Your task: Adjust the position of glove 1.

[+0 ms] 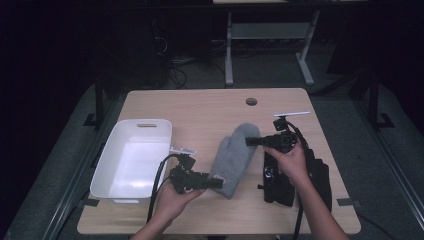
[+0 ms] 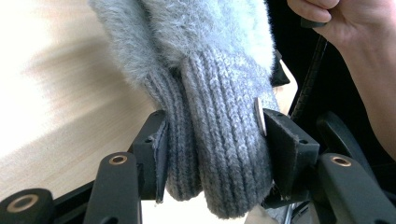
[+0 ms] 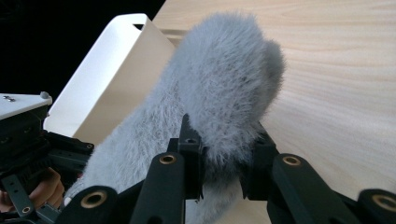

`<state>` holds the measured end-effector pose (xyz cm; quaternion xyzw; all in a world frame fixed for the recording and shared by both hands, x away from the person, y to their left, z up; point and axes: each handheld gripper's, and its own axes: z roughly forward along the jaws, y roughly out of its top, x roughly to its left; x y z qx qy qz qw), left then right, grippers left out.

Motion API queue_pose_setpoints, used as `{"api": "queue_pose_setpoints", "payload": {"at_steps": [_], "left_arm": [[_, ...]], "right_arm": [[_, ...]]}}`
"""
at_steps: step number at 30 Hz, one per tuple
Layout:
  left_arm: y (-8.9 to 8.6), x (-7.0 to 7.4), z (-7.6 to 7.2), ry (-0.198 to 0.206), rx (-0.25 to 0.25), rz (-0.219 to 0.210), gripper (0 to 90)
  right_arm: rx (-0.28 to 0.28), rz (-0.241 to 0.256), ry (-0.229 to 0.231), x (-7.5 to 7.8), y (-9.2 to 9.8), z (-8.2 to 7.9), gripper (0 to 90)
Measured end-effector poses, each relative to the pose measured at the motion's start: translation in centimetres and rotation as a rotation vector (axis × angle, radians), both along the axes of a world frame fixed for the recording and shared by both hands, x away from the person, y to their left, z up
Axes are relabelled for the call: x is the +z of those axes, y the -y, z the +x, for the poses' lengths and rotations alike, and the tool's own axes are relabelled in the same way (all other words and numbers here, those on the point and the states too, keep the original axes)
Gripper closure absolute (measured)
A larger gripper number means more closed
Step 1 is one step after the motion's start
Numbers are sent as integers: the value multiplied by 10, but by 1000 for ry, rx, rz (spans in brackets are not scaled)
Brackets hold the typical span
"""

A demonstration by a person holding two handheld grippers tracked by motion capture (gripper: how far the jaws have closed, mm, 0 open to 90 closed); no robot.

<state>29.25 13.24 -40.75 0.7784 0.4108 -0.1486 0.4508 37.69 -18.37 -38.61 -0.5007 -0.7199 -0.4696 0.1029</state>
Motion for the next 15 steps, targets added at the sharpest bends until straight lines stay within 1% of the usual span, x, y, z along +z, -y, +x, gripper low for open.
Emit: {"api": "queue_pose_setpoints", "payload": {"at_steps": [2, 3, 5, 10, 12, 15], "left_arm": [[-2, 3, 1, 7, -8, 0, 455], [-3, 4, 1, 6, -6, -5, 454], [-5, 7, 2, 16, -4, -5, 454], [-10, 14, 3, 30, 1, -3, 451], [-12, 17, 3, 41, 3, -7, 450], [-16, 23, 4, 50, 13, -18, 448]], "right_arm": [[1, 3, 5, 5, -1, 0, 731], [2, 14, 8, 7, -2, 1, 731], [10, 10, 9, 10, -3, 2, 731], [17, 23, 16, 19, -8, 6, 730], [19, 26, 19, 22, -10, 7, 730], [23, 44, 23, 29, -12, 10, 729]]}}
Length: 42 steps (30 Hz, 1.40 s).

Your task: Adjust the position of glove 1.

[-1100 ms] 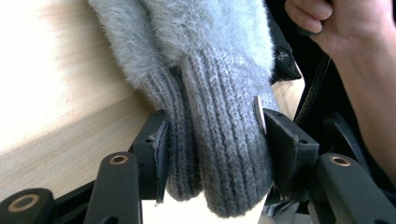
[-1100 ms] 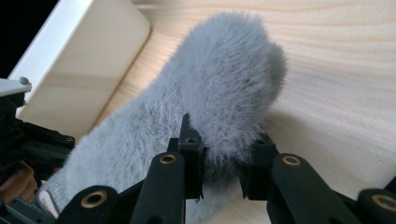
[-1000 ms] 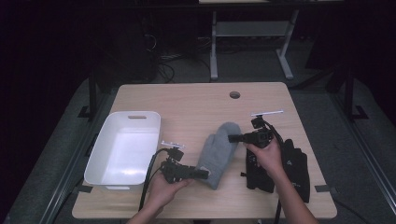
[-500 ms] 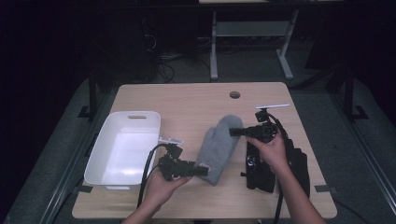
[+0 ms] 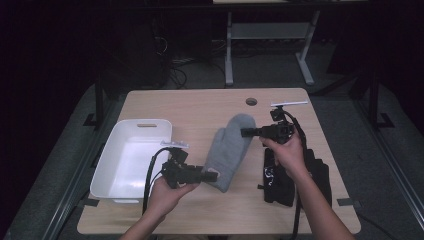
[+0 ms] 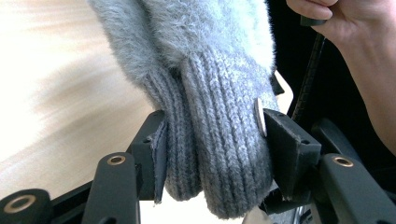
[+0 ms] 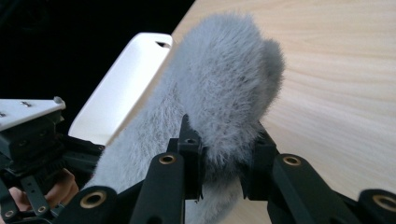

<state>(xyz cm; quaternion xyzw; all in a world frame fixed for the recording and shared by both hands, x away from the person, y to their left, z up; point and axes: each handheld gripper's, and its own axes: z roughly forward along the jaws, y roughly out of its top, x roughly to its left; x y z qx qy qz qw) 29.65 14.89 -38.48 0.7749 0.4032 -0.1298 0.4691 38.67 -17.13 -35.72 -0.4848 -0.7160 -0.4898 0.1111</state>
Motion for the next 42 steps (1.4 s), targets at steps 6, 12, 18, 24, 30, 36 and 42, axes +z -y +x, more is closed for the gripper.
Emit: {"api": "queue_pose_setpoints", "payload": {"at_steps": [6, 12, 18, 24, 30, 36, 42], "left_arm": [[-10, 8, 1, 6, 17, -11, 446], [-24, 17, 3, 15, 43, -21, 442], [-36, 23, 4, 30, 64, -25, 442], [-47, 29, 3, 40, 88, -28, 442], [-59, 36, 0, 60, 105, -24, 442], [-67, 40, -3, 66, 123, -29, 441], [-77, 44, -6, 74, 138, -31, 441]], "right_arm": [[13, 17, -5, 9, -9, 7, 729], [28, 37, -1, 18, -22, 14, 729], [40, 39, 8, 30, -38, 21, 728], [64, 28, 18, 38, -52, 27, 727], [87, 23, 34, 49, -67, 31, 726], [109, 14, 44, 58, -81, 33, 725], [126, 21, 48, 64, -93, 35, 724]]}}
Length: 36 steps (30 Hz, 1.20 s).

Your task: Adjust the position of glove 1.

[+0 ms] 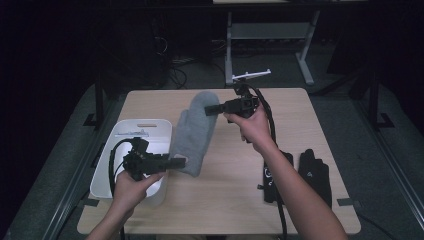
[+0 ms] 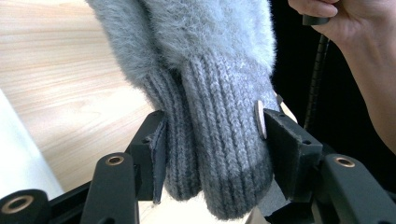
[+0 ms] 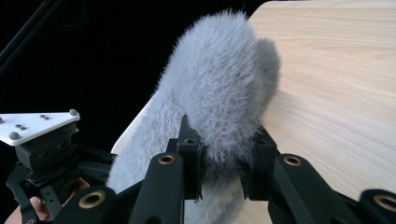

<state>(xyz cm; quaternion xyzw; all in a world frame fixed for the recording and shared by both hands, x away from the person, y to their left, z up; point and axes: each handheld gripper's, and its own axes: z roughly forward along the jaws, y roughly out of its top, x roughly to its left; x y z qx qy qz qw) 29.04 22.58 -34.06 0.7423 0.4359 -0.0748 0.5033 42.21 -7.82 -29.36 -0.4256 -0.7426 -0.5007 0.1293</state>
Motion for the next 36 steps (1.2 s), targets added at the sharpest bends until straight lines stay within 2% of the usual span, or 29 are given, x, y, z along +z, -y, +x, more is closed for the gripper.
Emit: {"api": "queue_pose_setpoints", "payload": {"at_steps": [10, 20, 25, 26, 28, 32, 36], "left_arm": [[-19, 6, -5, 11, 37, 3, 441], [-37, 7, -10, 14, 70, 8, 440], [-45, 8, -13, 11, 95, -4, 440], [-48, 7, -13, 18, 86, 8, 440], [-50, 8, -14, 16, 102, 2, 439], [-59, 11, -17, 18, 109, 19, 439], [-66, 12, -18, 16, 126, 13, 439]], "right_arm": [[31, -8, 9, 9, -24, 4, 723], [58, 4, 4, 11, -46, 9, 720], [73, -2, 6, 12, -57, 11, 719], [75, -2, 5, 12, -60, 11, 719], [81, -1, 4, 13, -65, 12, 717], [88, 6, 4, 13, -74, 13, 717], [100, 7, 8, 12, -83, 14, 717]]}}
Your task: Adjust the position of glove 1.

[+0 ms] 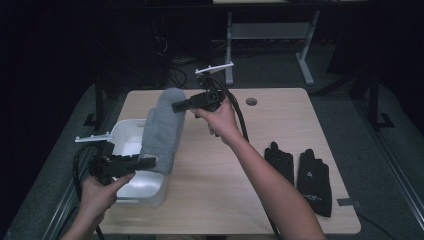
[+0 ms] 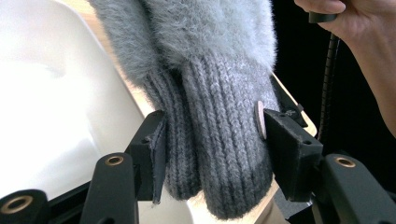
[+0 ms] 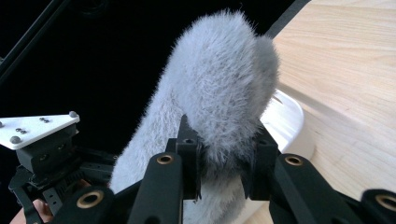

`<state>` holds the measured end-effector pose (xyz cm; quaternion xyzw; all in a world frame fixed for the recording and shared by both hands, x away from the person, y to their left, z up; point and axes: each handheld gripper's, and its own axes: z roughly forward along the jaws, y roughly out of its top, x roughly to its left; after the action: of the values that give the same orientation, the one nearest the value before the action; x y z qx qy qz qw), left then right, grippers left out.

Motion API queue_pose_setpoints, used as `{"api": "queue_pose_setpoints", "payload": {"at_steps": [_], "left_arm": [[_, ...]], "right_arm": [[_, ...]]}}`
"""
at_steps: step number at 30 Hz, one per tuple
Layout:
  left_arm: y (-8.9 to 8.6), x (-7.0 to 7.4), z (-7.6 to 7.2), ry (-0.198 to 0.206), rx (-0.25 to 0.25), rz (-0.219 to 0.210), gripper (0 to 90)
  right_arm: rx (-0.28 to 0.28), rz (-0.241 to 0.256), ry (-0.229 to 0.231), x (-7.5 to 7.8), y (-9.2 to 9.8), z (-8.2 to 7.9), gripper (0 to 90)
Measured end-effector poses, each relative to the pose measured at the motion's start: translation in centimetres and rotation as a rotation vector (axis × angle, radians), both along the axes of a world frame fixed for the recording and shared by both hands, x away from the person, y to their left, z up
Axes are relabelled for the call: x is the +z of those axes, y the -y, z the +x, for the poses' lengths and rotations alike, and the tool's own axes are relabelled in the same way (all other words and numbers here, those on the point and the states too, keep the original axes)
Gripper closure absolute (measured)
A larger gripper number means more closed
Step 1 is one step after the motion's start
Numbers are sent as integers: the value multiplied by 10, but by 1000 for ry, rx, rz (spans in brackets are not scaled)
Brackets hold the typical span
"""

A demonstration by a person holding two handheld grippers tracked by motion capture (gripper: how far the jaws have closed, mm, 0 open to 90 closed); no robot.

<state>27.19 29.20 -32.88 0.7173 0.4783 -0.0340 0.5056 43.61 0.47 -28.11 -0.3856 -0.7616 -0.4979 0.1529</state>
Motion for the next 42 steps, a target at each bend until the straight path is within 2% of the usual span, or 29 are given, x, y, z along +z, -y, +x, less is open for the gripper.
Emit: {"api": "queue_pose_setpoints", "payload": {"at_steps": [12, 18, 32, 36, 37, 42], "left_arm": [[-21, -3, -6, -3, 32, 7, 439], [-32, -5, -8, -20, 53, 2, 439], [-52, -13, -13, -34, 92, 14, 435], [-57, -17, -13, -46, 97, 27, 435], [-57, -18, -14, -52, 109, 16, 435], [-63, -25, -15, -72, 115, 17, 433]], "right_arm": [[27, -2, -16, -4, -26, 3, 716], [40, -1, -27, -6, -40, 5, 715], [67, -6, -54, -19, -67, 10, 714], [72, -12, -61, -25, -73, 12, 714], [73, -14, -65, -26, -75, 12, 714], [80, -25, -77, -33, -84, 13, 714]]}}
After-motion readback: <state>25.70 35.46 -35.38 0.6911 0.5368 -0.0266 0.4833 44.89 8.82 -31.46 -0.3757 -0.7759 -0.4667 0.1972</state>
